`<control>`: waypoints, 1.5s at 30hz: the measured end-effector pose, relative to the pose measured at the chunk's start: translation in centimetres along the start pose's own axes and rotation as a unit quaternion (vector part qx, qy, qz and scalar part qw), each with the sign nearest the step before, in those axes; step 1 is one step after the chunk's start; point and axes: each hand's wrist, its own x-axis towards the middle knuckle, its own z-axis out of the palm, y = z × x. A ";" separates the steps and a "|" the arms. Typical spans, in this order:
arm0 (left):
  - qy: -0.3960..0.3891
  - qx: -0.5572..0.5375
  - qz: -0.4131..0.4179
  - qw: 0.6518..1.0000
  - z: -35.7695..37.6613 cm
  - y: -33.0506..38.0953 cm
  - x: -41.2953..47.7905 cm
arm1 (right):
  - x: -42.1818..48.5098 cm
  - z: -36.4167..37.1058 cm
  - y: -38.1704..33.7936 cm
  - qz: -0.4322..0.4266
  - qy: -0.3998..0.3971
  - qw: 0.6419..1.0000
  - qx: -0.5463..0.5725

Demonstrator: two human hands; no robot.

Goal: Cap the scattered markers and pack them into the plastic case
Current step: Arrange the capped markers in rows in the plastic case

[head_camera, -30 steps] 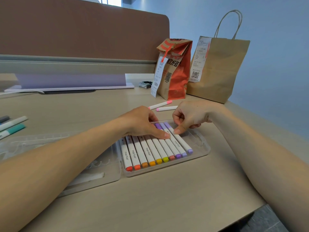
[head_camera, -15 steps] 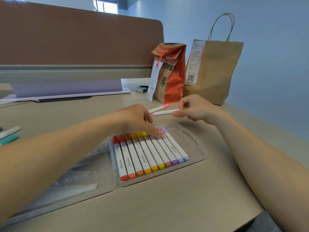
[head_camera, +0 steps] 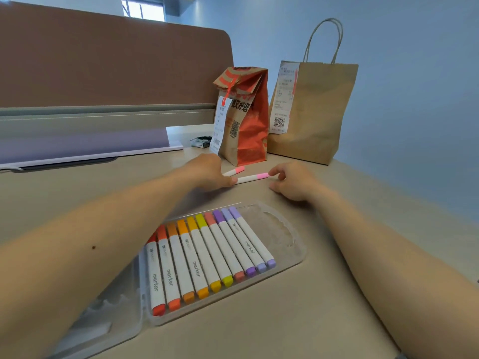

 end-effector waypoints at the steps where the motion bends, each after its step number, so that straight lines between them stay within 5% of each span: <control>1: -0.006 0.013 0.003 1.000 0.2 0.1 0.3 | 0.1 0.0 0.1 0.001 -0.002 1.000 -0.002; 13: -0.140 0.011 -0.011 0.990 -2.0 0.1 -1.1 | 0.0 0.3 -0.5 -0.018 -0.035 0.999 0.034; 21: -0.146 -0.039 0.007 0.988 -2.3 0.0 -4.7 | -0.9 1.0 -2.1 -0.090 -0.069 0.993 0.011; 24: -0.128 -0.066 0.027 0.989 -2.2 -0.4 -5.7 | -1.3 0.8 -2.7 -0.100 -0.052 0.988 0.101; 27: -0.101 -0.134 0.054 0.984 -2.4 -0.8 -6.5 | -1.9 0.3 -3.2 -0.077 -0.063 0.949 0.300; 30: -0.069 -0.234 0.092 0.965 -3.0 -0.4 -7.3 | -2.4 -0.4 -4.4 -0.072 -0.105 0.871 0.474; 34: -0.079 -0.303 0.112 0.943 -3.9 0.5 -8.5 | -3.0 -1.4 -5.9 -0.086 -0.106 0.823 0.551; 39: -0.089 -0.449 0.114 0.882 -4.1 1.2 -9.8 | -3.3 -3.4 -5.5 -0.072 -0.098 0.834 0.539; 45: -0.062 -0.500 0.098 0.858 -3.0 2.2 -10.8 | -3.9 -5.0 -4.6 -0.054 -0.224 0.888 0.398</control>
